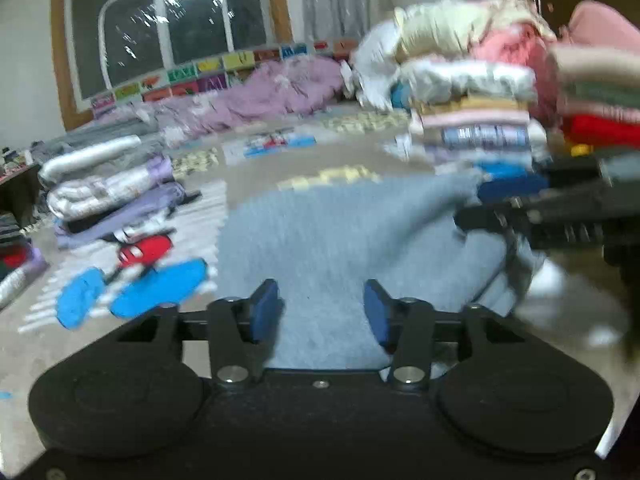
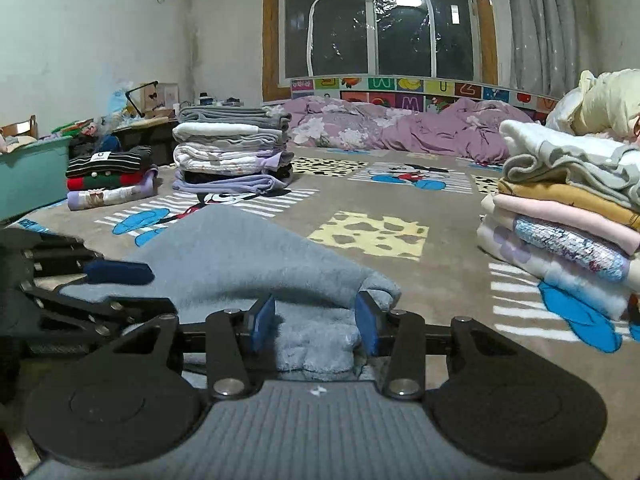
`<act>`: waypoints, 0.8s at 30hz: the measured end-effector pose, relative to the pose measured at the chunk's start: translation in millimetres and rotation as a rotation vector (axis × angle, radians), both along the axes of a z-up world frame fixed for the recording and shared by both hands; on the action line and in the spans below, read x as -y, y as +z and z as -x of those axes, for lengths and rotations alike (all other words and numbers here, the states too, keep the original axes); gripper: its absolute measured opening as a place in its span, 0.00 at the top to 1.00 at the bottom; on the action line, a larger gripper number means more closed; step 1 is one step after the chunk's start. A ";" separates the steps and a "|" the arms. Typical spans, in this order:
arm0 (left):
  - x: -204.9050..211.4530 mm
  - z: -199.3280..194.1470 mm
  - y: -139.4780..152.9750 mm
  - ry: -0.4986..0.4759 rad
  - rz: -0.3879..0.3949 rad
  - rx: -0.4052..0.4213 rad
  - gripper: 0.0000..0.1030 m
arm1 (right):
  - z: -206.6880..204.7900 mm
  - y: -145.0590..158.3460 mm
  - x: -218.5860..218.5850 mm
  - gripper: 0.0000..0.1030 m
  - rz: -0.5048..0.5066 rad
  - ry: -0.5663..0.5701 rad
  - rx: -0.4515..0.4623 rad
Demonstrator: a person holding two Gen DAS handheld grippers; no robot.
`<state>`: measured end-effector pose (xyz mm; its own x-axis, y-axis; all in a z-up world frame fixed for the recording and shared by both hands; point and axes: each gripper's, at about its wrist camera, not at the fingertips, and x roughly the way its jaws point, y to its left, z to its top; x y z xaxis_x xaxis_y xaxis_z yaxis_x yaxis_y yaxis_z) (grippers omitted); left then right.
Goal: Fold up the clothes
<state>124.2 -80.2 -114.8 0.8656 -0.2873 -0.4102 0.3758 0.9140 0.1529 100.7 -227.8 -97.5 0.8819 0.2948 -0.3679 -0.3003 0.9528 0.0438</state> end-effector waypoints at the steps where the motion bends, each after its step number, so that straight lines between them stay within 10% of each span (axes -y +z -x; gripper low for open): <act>1: -2.9 -0.1 4.4 0.010 0.012 0.017 0.53 | 7.6 3.2 -1.7 0.55 0.000 0.007 0.018; 8: -7.5 -32.2 -9.4 0.056 0.136 -0.079 0.46 | 30.4 9.5 -16.7 0.50 0.030 0.040 0.193; 11: 3.6 -38.4 -20.9 0.070 0.092 -0.102 0.42 | 4.7 -8.5 -17.0 0.49 0.086 0.008 0.009; 21: -24.7 -23.0 1.7 0.102 0.227 -0.136 0.31 | 16.1 0.1 -8.5 0.49 0.016 0.004 0.037; 24: -52.9 -17.2 13.8 0.143 0.367 -0.153 0.26 | 40.1 13.7 6.0 0.22 -0.098 -0.073 0.138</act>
